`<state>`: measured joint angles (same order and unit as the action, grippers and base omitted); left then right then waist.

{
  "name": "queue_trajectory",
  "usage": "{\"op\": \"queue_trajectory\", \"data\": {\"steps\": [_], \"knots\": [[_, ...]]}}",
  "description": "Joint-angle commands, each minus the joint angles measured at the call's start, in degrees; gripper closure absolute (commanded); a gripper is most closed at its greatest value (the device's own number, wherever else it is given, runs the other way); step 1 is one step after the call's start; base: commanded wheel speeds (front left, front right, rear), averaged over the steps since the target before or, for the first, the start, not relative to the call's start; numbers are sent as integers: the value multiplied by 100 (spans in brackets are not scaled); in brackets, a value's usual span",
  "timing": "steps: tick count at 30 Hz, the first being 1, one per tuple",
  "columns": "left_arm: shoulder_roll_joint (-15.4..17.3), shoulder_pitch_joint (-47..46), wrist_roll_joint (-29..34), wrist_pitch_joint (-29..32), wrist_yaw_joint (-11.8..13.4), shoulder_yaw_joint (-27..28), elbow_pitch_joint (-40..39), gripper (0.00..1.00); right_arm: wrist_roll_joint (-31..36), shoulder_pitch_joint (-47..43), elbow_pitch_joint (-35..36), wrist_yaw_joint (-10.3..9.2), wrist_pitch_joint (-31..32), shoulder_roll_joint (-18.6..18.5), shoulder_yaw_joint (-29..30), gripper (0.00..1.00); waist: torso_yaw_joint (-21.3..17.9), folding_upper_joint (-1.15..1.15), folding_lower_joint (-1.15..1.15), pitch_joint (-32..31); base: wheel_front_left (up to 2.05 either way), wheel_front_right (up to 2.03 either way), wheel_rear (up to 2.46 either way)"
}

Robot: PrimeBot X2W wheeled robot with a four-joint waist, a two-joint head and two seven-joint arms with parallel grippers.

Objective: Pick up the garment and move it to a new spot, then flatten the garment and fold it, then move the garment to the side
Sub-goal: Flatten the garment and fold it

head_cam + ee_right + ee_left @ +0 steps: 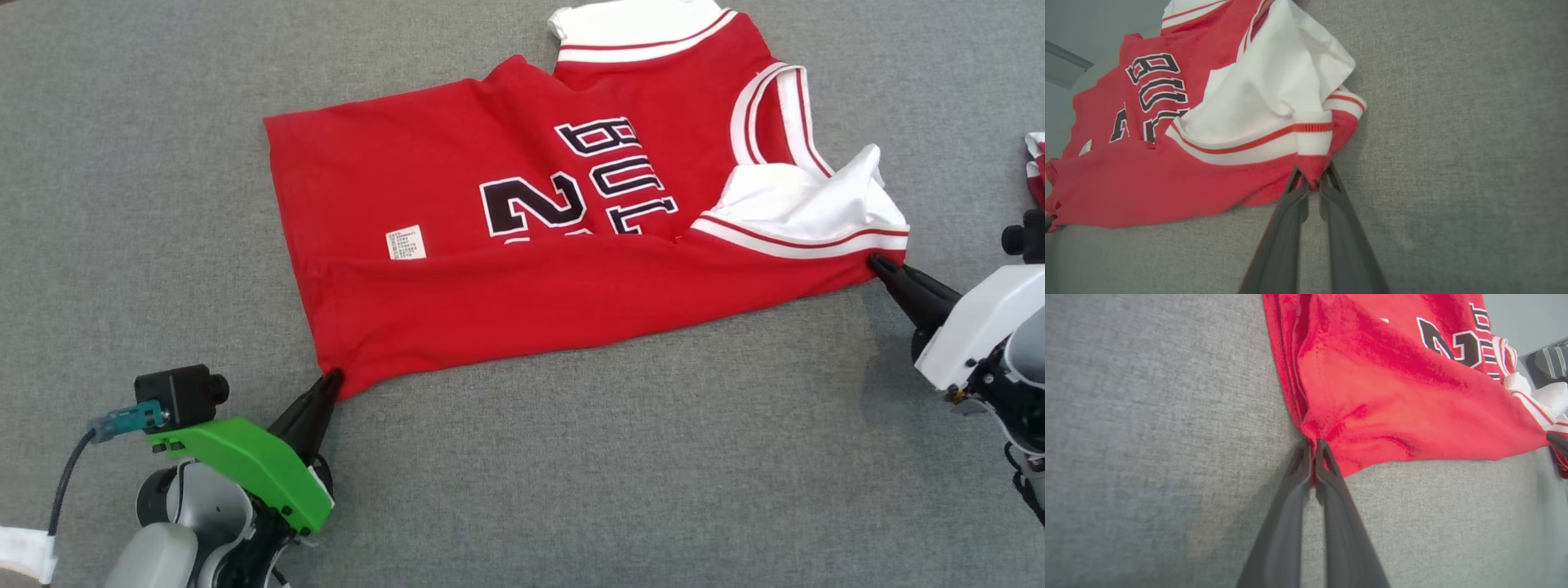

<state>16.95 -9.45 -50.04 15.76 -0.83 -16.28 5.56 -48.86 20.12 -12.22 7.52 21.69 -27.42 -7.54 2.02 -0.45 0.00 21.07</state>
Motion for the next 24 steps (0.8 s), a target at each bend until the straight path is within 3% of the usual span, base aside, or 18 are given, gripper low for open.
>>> {"op": "queue_trajectory", "data": {"steps": [1,7,12,18,24], "knots": [[94,143,-88,85,-28,46,-159,100,-123,-70,88,-6,152,-67,102,100,-55,45,0,-97,0,0,0],[612,821,-601,684,118,373,-1574,100,-790,-377,498,-6,1604,-307,899,100,-106,45,0,-283,0,0,0],[776,1583,-715,839,392,497,-2438,100,-815,-1079,1183,-6,2668,-174,1491,100,-109,45,0,-351,0,0,0],[550,2348,-471,456,491,277,-2333,100,-428,-2232,2009,-4,2940,407,1940,100,-88,45,0,-301,0,0,0],[427,2355,-172,40,469,244,-1801,100,-91,-2674,2204,-4,2601,714,2037,100,-60,45,0,-225,0,0,0]]}}
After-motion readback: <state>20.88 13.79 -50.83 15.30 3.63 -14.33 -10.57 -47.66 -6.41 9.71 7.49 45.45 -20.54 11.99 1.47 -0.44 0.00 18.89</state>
